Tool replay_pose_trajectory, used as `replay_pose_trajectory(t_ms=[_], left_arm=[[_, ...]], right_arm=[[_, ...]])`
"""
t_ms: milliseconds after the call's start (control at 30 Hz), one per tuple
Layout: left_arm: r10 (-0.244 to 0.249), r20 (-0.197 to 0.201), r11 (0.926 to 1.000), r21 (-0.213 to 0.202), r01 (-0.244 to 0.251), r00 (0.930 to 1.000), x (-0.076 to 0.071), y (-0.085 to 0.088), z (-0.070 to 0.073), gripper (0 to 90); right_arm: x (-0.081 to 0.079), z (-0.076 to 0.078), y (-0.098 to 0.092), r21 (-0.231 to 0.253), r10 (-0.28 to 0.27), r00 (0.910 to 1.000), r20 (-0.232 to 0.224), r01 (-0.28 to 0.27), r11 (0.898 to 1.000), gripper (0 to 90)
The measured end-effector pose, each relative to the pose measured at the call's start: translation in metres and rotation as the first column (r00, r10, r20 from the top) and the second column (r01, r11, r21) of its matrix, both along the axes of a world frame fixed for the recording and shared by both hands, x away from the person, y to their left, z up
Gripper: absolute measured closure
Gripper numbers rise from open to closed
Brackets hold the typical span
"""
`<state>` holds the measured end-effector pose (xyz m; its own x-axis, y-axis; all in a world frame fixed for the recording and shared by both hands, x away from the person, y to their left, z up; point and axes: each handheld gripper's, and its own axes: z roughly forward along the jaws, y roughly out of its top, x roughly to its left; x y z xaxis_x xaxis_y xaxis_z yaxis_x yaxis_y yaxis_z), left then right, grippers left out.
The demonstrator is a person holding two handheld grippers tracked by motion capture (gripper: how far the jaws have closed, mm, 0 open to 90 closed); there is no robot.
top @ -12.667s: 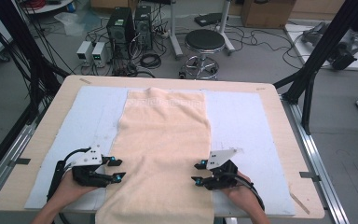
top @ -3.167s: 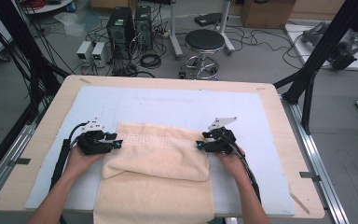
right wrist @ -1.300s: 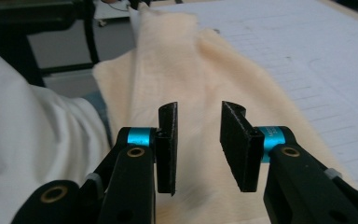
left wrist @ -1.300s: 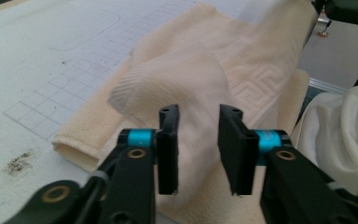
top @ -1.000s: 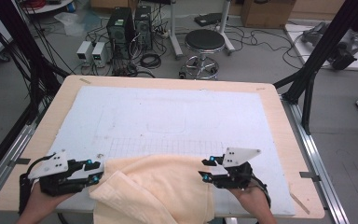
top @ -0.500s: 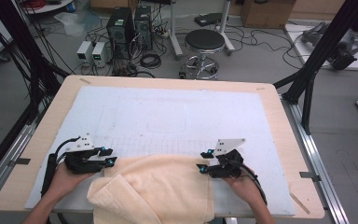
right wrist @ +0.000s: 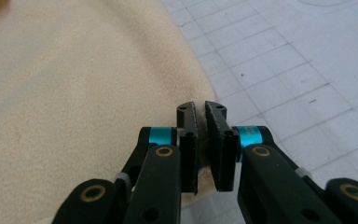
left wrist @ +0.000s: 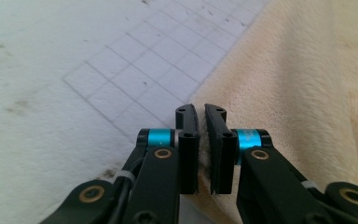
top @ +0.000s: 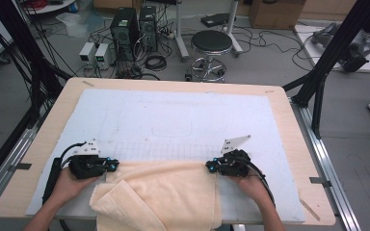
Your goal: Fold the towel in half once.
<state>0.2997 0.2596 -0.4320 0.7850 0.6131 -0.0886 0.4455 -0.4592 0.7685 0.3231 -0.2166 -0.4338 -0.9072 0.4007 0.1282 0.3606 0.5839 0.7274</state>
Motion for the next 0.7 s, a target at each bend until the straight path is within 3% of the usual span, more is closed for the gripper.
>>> replay_pose_trajectory(t_ms=[167,400,500,700], left_arm=[[0.045,0.053,0.9990,-0.006,-0.045,0.9976,0.007,-0.007,0.011,85.0],[0.106,0.107,0.9943,-0.013,-0.105,0.9886,0.031,-0.019,0.027,85.2],[0.144,0.107,0.9891,-0.045,-0.140,0.9838,0.046,-0.023,0.030,85.2],[0.196,0.151,0.9805,-0.026,-0.195,0.9689,0.078,-0.033,0.036,85.1]], right_arm=[[0.000,0.011,0.000,-0.045,-0.009,0.9978,0.065,0.012,0.999,85.4],[0.016,0.030,-0.009,-0.039,-0.068,0.9893,0.129,0.074,0.997,85.9],[0.029,0.035,-0.011,-0.035,-0.109,0.9813,0.158,0.116,0.993,86.0],[0.066,0.045,-0.013,-0.024,-0.203,0.9593,0.196,0.212,0.977,85.9]])
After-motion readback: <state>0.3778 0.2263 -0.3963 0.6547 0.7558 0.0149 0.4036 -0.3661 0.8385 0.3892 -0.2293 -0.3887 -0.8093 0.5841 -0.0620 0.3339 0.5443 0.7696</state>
